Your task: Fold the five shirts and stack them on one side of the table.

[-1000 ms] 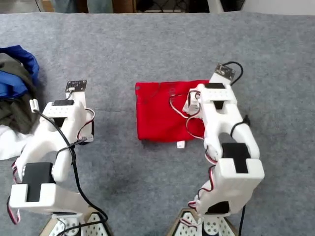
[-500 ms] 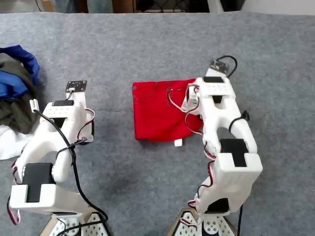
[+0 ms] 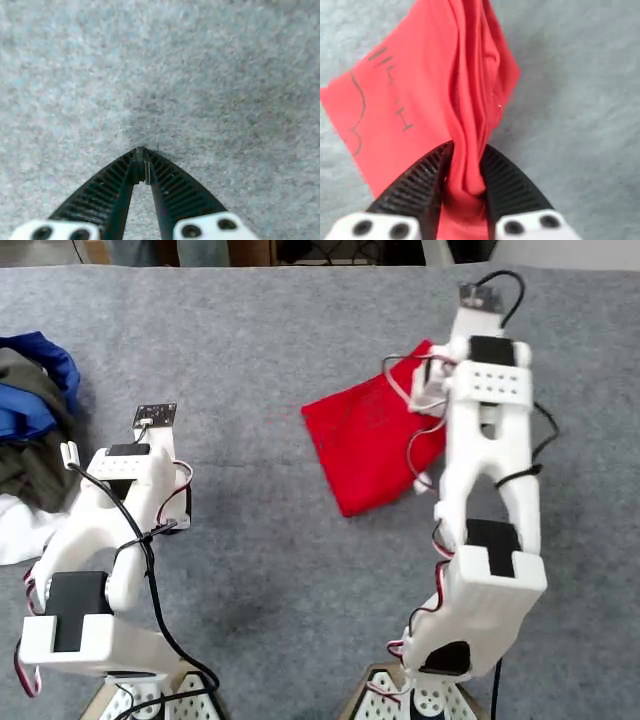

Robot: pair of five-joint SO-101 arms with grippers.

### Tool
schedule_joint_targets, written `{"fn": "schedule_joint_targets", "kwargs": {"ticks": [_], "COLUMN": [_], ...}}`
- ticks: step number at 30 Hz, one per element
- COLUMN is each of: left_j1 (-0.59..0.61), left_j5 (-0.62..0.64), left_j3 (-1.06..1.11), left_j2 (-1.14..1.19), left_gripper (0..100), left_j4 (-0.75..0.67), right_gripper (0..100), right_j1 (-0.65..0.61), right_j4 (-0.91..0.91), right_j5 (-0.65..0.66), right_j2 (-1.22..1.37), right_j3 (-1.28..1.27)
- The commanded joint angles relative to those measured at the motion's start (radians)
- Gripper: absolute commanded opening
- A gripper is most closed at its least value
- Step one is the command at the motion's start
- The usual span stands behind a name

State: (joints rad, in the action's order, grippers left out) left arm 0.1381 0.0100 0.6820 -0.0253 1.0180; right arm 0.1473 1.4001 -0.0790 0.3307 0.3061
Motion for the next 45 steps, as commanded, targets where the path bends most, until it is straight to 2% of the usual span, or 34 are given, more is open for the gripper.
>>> {"fn": "schedule_joint_targets", "kwargs": {"ticks": [1,6,12,17,29,42,45], "left_j1": [0.007,0.007,0.007,0.007,0.007,0.007,0.007], "left_j5": [-0.005,-0.003,0.0,0.0,0.002,0.003,0.003], "left_j3": [0.002,0.002,0.002,0.002,0.002,0.002,0.002], "left_j2": [-0.034,-0.034,-0.034,-0.034,-0.034,-0.034,-0.034], "left_gripper": [3,3,3,3,3,3,3], "left_j4": [-0.006,-0.006,-0.006,-0.006,-0.006,-0.006,-0.006], "right_gripper": [1.5,1.5,1.5,1.5,1.5,2.0,8.0], "right_j1": [0.081,0.218,0.296,0.301,0.333,0.351,0.353], "right_j4": [0.005,0.032,0.075,0.132,0.135,0.135,0.15], "right_j5": [0.072,0.149,0.175,0.176,0.222,0.224,0.224], "right_j2": [0.045,0.199,0.361,0.469,0.584,0.604,0.604], "right_j3": [0.11,0.255,0.455,0.595,0.811,0.817,0.82]}}
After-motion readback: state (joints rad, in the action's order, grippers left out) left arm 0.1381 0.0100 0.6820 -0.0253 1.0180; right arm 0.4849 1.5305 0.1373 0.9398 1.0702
